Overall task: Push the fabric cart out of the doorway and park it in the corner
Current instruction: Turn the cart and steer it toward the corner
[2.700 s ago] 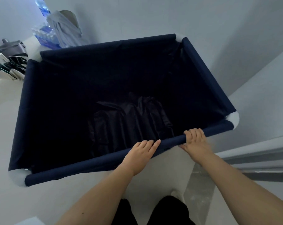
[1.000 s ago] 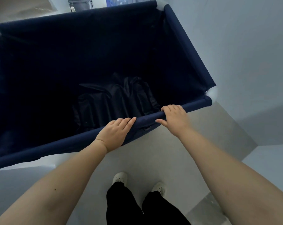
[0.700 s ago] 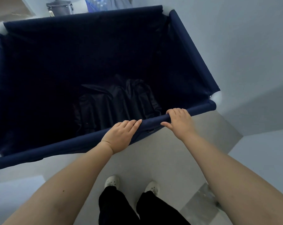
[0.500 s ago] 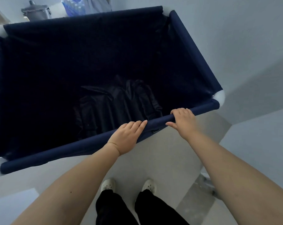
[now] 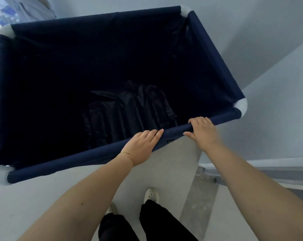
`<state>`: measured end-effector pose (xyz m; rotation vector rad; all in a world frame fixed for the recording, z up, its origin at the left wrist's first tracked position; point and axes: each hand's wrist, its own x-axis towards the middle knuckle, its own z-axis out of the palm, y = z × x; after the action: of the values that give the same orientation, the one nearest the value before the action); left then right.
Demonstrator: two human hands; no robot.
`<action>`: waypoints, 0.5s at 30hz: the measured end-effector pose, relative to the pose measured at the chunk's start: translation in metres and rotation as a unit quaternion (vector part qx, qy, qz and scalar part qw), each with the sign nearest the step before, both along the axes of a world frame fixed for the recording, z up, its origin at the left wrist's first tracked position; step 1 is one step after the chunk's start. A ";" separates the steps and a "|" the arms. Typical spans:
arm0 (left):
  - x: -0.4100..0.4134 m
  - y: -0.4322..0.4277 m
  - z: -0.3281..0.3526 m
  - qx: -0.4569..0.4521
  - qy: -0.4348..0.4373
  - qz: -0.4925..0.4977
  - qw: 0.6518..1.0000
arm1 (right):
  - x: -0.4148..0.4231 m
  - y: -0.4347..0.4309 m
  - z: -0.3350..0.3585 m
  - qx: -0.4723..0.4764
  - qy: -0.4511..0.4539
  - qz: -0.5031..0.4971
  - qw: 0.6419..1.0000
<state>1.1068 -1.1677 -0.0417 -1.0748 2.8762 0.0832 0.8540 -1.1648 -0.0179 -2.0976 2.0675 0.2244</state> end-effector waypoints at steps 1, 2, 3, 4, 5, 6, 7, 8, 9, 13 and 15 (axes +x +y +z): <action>-0.009 -0.001 -0.001 -0.001 -0.001 -0.012 1.000 | -0.009 0.005 0.000 0.000 0.006 -0.009 1.000; -0.018 -0.002 -0.002 -0.002 0.001 -0.023 1.000 | -0.018 0.011 0.000 0.000 0.012 -0.017 1.000; -0.026 -0.004 -0.002 -0.003 0.003 -0.034 0.999 | -0.026 0.016 0.000 -0.001 0.014 -0.025 1.000; -0.034 -0.006 -0.003 -0.005 0.005 -0.044 0.999 | -0.033 0.021 0.000 -0.003 0.012 -0.034 0.999; -0.042 -0.007 -0.004 -0.009 0.007 -0.054 0.998 | -0.040 0.026 0.001 -0.004 0.010 -0.044 0.999; -0.049 -0.009 -0.005 -0.011 0.009 -0.064 0.998 | -0.046 0.031 0.001 -0.003 0.008 -0.053 0.999; -0.056 -0.010 -0.005 -0.010 0.011 -0.075 0.997 | -0.052 0.035 0.001 -0.001 0.008 -0.063 0.998; -0.062 -0.012 -0.006 -0.007 0.013 -0.086 0.996 | -0.057 0.039 0.002 0.001 0.008 -0.072 0.997; -0.069 -0.013 -0.006 -0.006 0.013 -0.096 0.995 | -0.062 0.043 0.001 0.002 0.010 -0.082 0.997; -0.087 -0.018 -0.007 -0.005 0.005 -0.137 0.991 | -0.076 0.059 0.000 0.008 0.012 -0.121 0.993; -0.092 -0.020 -0.007 -0.011 -0.001 -0.156 0.988 | -0.080 0.068 -0.001 0.003 0.010 -0.135 0.991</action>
<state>1.0147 -1.1881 -0.0491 -0.6140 3.0070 0.0321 0.7744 -1.0968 -0.0190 -1.7906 2.3285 0.2114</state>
